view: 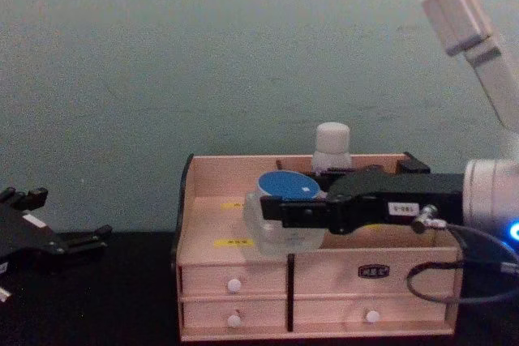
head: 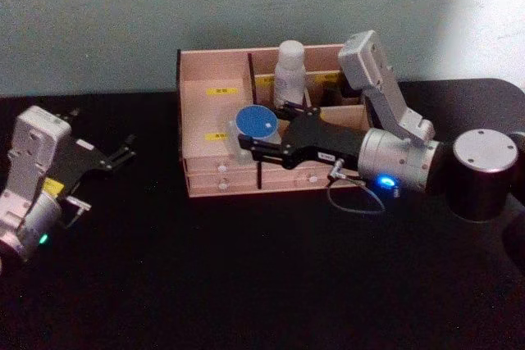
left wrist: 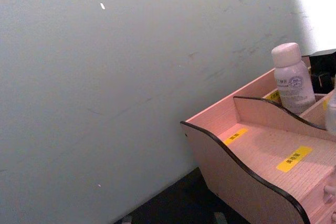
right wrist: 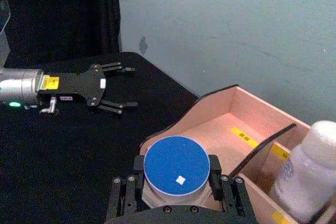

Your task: Pick up the facial cleanser and watermelon frost from the table and place them into the tiered storage box.

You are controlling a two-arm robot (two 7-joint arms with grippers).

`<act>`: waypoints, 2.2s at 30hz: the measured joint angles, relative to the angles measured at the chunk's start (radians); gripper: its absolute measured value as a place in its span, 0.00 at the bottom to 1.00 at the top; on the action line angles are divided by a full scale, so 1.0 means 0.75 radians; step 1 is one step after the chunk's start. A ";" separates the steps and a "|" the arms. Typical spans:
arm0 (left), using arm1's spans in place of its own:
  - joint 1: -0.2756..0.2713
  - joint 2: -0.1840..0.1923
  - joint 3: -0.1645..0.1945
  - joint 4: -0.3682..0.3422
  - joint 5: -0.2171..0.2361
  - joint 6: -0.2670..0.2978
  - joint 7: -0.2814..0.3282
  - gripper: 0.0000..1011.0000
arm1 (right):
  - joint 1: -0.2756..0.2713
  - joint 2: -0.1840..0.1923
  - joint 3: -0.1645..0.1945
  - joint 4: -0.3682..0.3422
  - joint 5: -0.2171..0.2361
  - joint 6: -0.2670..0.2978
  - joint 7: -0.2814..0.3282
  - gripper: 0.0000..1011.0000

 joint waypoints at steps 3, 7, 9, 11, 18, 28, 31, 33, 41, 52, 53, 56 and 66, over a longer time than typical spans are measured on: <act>0.000 0.000 0.000 0.000 0.000 0.000 0.000 0.99 | 0.027 -0.020 -0.011 0.033 -0.009 -0.004 0.004 0.70; 0.000 0.000 0.000 0.000 0.000 0.000 0.000 0.99 | 0.059 -0.046 -0.023 0.074 -0.021 -0.010 0.011 0.70; 0.000 0.000 0.000 0.000 0.000 0.000 0.000 0.99 | 0.077 -0.061 -0.030 0.099 -0.029 -0.017 0.015 0.70; 0.000 0.000 0.000 0.000 0.000 0.000 0.000 0.99 | 0.094 -0.077 -0.035 0.124 -0.037 -0.024 0.017 0.70; 0.000 0.000 0.000 0.000 0.000 0.000 0.000 0.99 | 0.143 -0.124 -0.045 0.199 -0.056 -0.038 0.018 0.70; 0.000 0.000 0.000 0.000 0.000 0.000 0.000 0.99 | 0.214 -0.198 -0.053 0.340 -0.081 -0.059 0.024 0.70; 0.000 0.000 0.000 0.000 0.000 0.000 0.000 0.99 | 0.234 -0.216 -0.053 0.381 -0.088 -0.062 0.027 0.70; 0.000 0.000 0.000 0.000 0.000 0.000 0.000 0.99 | 0.244 -0.226 -0.053 0.407 -0.093 -0.063 0.030 0.70; 0.000 0.000 0.000 0.000 0.000 0.000 0.000 0.99 | 0.284 -0.266 -0.047 0.495 -0.101 -0.063 0.044 0.70; 0.000 0.000 0.000 0.000 0.000 0.000 0.000 0.99 | 0.311 -0.300 -0.041 0.559 -0.106 -0.048 0.057 0.70; 0.000 0.000 0.000 0.000 0.000 0.000 0.000 0.99 | 0.312 -0.301 -0.040 0.561 -0.106 -0.047 0.058 0.70; 0.000 0.000 0.000 0.000 0.000 0.000 0.000 0.99 | 0.315 -0.306 -0.039 0.569 -0.108 -0.039 0.058 0.70; 0.000 0.000 0.000 0.000 0.000 0.000 0.000 0.99 | 0.324 -0.322 -0.035 0.597 -0.108 -0.021 0.069 0.70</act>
